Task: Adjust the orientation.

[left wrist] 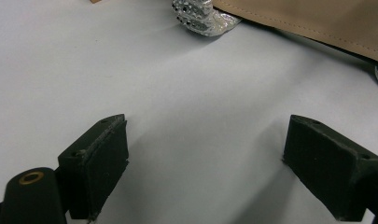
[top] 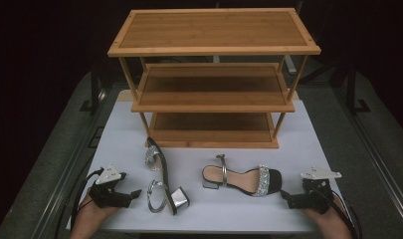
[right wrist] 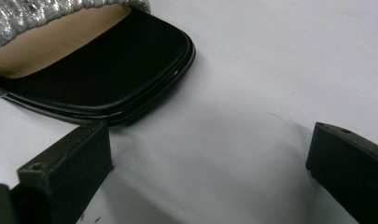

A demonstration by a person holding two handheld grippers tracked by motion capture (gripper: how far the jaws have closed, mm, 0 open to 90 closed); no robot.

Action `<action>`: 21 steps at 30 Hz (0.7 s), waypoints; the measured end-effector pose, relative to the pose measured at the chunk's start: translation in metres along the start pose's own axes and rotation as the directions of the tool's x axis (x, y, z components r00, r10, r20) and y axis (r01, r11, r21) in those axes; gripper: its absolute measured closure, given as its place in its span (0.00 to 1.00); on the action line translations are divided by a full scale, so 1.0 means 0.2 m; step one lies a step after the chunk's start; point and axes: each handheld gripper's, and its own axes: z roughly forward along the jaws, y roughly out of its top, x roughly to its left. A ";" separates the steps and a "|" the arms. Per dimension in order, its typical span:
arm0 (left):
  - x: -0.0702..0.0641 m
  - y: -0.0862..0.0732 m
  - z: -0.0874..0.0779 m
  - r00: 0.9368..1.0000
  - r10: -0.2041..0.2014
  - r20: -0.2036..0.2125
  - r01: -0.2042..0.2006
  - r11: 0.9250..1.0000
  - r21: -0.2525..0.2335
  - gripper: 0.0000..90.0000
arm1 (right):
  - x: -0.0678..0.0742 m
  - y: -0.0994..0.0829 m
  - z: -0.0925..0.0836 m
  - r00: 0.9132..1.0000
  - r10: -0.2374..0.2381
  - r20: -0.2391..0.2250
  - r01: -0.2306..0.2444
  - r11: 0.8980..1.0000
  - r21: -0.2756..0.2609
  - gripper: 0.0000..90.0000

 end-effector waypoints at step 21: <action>0.02 0.00 -0.03 1.000 -0.019 0.009 0.019 1.000 -0.009 0.25 | 0.00 0.00 0.00 1.000 -0.001 0.000 0.001 1.000 -0.002 0.00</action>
